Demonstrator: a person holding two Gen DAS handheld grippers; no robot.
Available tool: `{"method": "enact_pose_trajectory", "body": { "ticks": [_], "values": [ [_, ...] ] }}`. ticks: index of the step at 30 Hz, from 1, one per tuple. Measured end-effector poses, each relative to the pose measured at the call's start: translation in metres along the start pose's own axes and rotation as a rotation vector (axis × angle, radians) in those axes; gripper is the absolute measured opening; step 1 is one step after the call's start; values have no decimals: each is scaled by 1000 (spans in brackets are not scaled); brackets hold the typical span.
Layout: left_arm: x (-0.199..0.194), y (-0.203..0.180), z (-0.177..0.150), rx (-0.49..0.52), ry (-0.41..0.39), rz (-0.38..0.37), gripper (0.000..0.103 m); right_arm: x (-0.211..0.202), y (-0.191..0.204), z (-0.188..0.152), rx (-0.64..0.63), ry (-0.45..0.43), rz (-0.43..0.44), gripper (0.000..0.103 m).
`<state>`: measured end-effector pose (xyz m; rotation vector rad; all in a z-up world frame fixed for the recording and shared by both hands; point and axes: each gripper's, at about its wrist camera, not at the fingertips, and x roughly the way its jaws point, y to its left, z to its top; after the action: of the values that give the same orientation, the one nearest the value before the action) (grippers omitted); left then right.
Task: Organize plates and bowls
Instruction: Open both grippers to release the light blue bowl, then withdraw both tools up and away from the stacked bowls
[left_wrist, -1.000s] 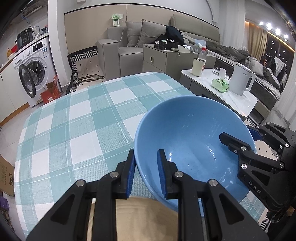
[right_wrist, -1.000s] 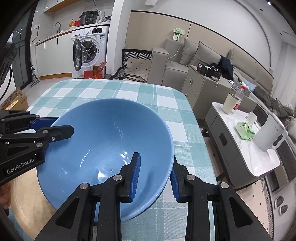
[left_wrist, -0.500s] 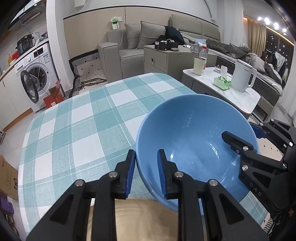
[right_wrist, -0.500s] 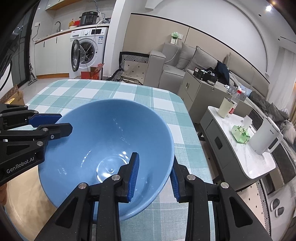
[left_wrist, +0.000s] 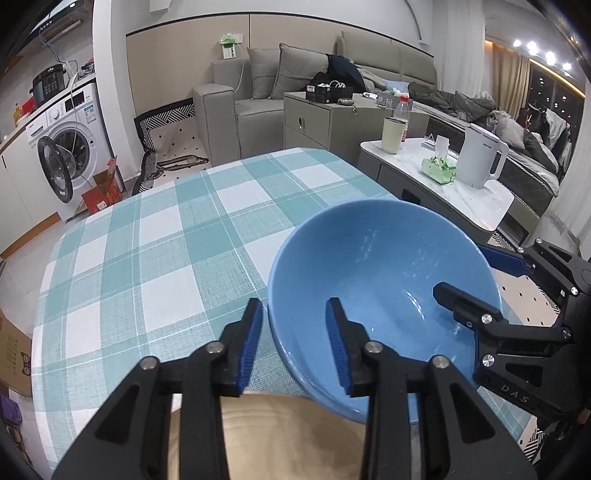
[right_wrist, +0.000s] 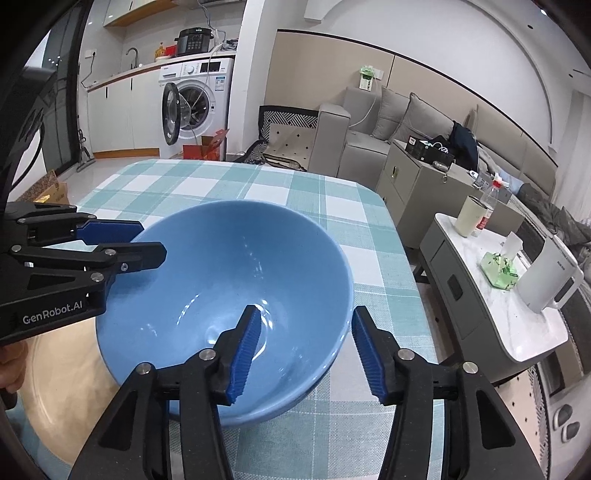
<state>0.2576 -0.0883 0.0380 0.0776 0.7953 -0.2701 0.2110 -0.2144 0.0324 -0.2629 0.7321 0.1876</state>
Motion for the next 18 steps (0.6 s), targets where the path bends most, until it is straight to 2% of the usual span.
{"method": "enact_pose_trajectory", "body": {
  "ticks": [1, 3, 7, 9, 11, 12, 14, 18],
  "values": [
    [-4, 0, 0, 2, -14, 7, 51, -3, -2, 1, 3, -8, 4, 62],
    [-11, 1, 1, 4, -36, 14, 53, -8, -5, 1, 12, -29, 21, 75],
    [-25, 5, 1, -6, -57, 23, 55, -23, -8, 2, 31, -83, 54, 86],
    [-33, 8, 0, -17, -74, 29, 61, -31, -7, 1, 27, -112, 64, 94],
    [-45, 11, -4, -30, -122, 49, 99, -38, -6, 0, 31, -132, 87, 101],
    [-54, 12, -7, -31, -164, 68, 103, -42, -6, 0, 34, -141, 100, 101],
    [-65, 12, -11, -12, -210, 89, 103, -48, -6, -1, 41, -155, 125, 102],
    [-80, 19, -21, -12, -241, 107, 103, -57, -5, -3, 64, -169, 164, 102]
  ]
}}
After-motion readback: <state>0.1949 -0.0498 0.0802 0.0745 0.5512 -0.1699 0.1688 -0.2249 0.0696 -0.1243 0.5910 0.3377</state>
